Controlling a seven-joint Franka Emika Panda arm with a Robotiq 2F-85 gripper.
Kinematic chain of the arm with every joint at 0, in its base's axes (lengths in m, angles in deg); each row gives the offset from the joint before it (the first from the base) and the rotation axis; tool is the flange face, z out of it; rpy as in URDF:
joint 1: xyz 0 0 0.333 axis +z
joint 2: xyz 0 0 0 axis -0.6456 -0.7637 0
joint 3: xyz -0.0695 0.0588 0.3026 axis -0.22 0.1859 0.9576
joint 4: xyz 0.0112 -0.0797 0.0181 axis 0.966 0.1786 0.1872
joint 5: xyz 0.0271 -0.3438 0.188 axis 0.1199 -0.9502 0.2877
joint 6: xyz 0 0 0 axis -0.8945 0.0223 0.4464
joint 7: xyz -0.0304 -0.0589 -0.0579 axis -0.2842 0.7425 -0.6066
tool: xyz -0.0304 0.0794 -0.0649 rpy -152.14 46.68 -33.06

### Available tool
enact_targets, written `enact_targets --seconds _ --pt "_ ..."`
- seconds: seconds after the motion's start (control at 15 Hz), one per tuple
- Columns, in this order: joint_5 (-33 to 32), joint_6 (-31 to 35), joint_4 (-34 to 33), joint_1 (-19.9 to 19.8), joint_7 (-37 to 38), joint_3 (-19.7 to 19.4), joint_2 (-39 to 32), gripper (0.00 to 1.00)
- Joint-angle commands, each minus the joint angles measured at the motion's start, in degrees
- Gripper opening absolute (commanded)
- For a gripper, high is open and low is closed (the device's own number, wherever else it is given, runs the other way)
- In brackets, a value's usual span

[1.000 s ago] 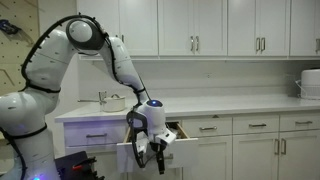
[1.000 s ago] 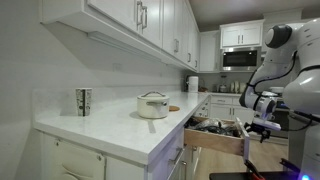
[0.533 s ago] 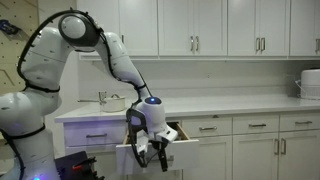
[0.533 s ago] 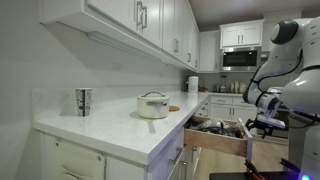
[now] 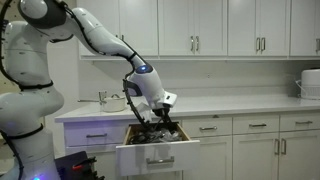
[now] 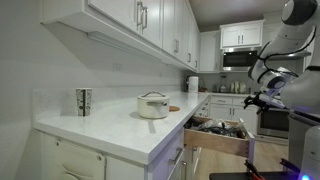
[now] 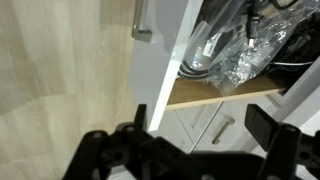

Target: Open the second drawer from the left

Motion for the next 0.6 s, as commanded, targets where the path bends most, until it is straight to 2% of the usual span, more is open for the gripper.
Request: enact_targets --seconds 0.0,0.07,0.13,0.2,0.27,0.4,0.47,0.53 --pt "0.6 -4.2 3.1 -0.1 -1.3 -0.3 6.5 1.00" --pt "-0.8 -5.4 3.6 -0.2 -0.7 -0.4 7.7 1.00" --pt "-0.6 -6.0 3.8 -0.2 -1.4 -0.6 8.1 0.91" --pt "-2.3 -6.0 4.3 8.7 0.1 -9.4 8.7 0.79" --pt "-3.0 -6.5 4.5 10.2 0.3 -11.3 9.1 0.91" --pt "-6.0 -6.0 5.2 15.1 1.0 -17.0 9.7 0.97" --pt "-5.1 -4.6 3.4 17.3 0.7 -18.8 7.2 1.00" --pt "-4.5 -5.0 3.4 13.8 -0.1 -15.7 7.1 0.98"
